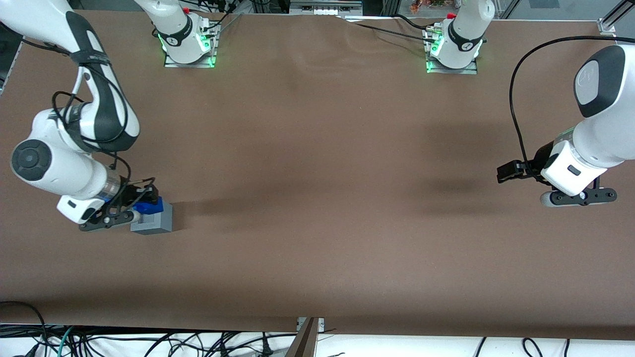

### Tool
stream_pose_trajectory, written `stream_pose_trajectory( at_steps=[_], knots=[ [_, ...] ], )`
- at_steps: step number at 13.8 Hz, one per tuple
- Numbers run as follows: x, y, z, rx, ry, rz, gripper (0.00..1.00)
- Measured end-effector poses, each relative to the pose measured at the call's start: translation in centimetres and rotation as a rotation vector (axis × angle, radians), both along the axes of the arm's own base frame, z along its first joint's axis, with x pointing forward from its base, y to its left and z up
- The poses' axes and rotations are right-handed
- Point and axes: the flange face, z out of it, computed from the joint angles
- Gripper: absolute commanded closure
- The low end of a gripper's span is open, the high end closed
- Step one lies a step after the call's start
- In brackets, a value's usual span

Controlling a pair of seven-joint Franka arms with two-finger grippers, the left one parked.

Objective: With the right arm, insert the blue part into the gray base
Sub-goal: 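Carry the blue block over the gray base's square hole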

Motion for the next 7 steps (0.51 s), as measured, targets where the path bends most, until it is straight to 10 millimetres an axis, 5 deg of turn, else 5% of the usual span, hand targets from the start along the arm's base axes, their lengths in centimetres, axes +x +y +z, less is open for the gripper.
stream_pose_trajectory(
  at_steps=[7],
  knots=[
    [0.7, -2.3, -2.7, -0.005, -0.011, 0.030, 0.60]
  ],
)
